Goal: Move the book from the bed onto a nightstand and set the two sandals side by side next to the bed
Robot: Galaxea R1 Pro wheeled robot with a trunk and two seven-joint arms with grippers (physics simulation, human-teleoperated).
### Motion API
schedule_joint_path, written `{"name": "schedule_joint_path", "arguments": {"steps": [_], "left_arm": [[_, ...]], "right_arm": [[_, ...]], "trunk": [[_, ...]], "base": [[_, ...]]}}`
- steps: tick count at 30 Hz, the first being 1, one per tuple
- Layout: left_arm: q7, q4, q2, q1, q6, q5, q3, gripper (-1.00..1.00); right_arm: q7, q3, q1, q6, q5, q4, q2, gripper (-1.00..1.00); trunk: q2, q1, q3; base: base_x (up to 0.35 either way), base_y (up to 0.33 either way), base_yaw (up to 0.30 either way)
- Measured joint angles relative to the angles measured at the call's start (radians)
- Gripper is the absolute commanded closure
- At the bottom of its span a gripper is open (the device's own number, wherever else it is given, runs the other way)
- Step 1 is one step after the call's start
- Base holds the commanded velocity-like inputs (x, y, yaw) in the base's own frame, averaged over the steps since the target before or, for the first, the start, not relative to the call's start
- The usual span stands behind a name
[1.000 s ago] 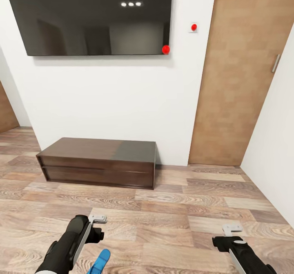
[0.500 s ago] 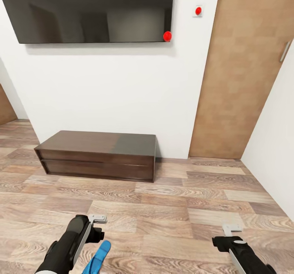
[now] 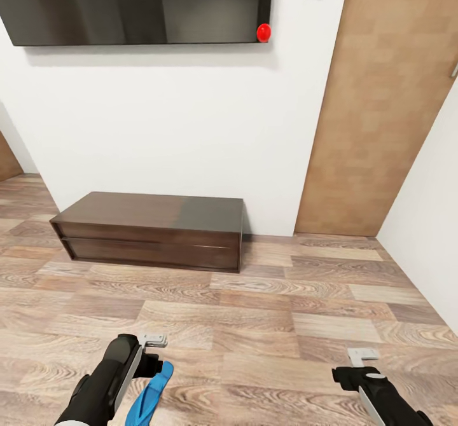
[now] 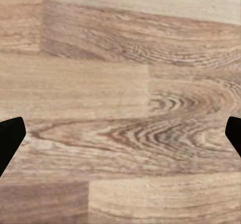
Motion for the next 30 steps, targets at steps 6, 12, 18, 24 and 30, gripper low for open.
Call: {"name": "schedule_joint_path", "arguments": {"steps": [6,12,18,24,30], "left_arm": [[0.000,0.000,-0.002,0.000,0.000,0.001,0.000,-1.00],[0.000,0.000,-0.011,0.000,0.000,0.002,0.000,-1.00],[0.000,0.000,-0.018,0.000,0.000,0.002,0.000,-1.00],[0.000,0.000,-0.022,0.000,-0.001,0.002,0.000,-1.00],[-0.002,0.000,-0.032,0.000,-0.001,0.005,-0.001,-1.00]], "right_arm": [[-0.001,-0.006,0.000,-0.065,0.004,-0.023,0.000,-1.00],[-0.185,0.001,0.000,-0.315,0.035,-0.113,0.008,-1.00],[-0.421,0.005,0.000,-0.377,0.062,-0.128,0.009,-1.00],[-0.489,0.008,0.000,-0.443,0.070,-0.131,0.009,-1.00],[-0.497,0.008,0.003,-0.670,0.070,-0.122,0.010,-1.00]], "trunk": [[-0.001,0.002,-0.016],[-0.001,0.002,-0.016],[-0.001,0.002,-0.016],[-0.001,0.002,-0.016],[-0.001,0.002,-0.016]], "base": [[0.000,0.000,0.000],[0.000,0.000,0.000],[0.000,0.000,0.000],[0.000,0.000,0.000],[0.000,0.000,0.000]]}}
